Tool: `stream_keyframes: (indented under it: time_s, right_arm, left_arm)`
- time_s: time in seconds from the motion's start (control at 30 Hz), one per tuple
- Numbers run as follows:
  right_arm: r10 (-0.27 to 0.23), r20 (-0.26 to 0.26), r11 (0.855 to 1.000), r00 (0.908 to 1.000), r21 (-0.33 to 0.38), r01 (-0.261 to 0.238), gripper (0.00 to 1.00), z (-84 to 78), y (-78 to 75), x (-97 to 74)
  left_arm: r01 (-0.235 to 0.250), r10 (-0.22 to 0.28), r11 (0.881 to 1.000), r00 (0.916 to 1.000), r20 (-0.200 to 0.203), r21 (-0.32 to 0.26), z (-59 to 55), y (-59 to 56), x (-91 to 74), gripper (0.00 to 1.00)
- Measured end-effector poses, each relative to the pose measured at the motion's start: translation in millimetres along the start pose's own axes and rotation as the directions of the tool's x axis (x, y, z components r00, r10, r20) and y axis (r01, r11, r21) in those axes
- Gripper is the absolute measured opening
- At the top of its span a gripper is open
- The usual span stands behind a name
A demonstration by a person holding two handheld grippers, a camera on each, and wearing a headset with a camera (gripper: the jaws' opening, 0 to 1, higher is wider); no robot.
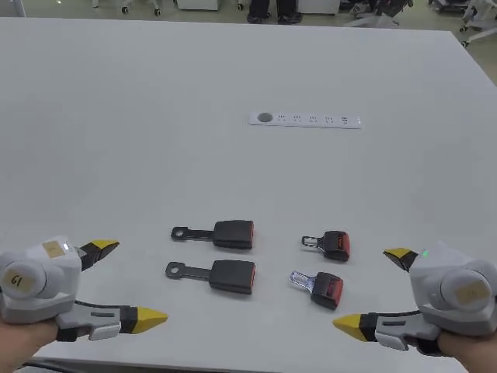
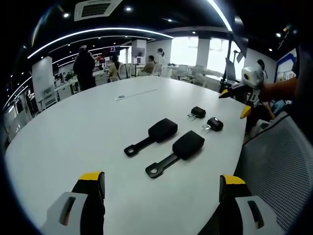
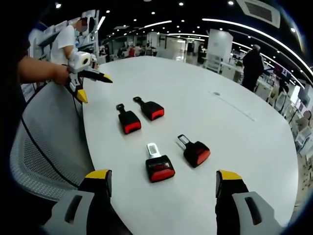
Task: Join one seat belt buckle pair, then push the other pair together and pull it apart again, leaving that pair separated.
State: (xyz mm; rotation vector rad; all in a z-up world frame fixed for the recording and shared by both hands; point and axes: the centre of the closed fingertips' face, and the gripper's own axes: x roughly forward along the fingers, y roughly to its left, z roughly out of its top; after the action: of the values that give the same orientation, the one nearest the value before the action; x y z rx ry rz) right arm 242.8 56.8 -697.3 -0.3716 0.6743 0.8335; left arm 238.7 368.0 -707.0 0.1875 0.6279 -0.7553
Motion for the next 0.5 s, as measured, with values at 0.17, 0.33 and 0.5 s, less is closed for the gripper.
stream_keyframes:
  time_s: [0.17,0.33,0.5]
  right_arm:
    - [-0.002,0.001,1.000,1.0000,0.004,0.002,0.89,-0.6,0.1,-0.4]
    - [-0.004,0.001,1.000,1.0000,0.008,0.004,0.88,-1.4,0.2,0.0]
    - [-0.011,-0.022,0.999,0.9997,-0.036,0.010,0.86,-5.7,0.8,0.1]
  left_arm:
    - [-0.002,0.002,1.000,1.0000,-0.002,0.003,-1.2,2.0,-0.4,0.98]
    - [-0.007,0.008,1.000,1.0000,0.003,-0.006,-0.4,3.1,-0.5,0.97]
    - [-0.005,0.005,1.000,1.0000,-0.002,-0.004,-1.5,1.5,0.3,0.97]
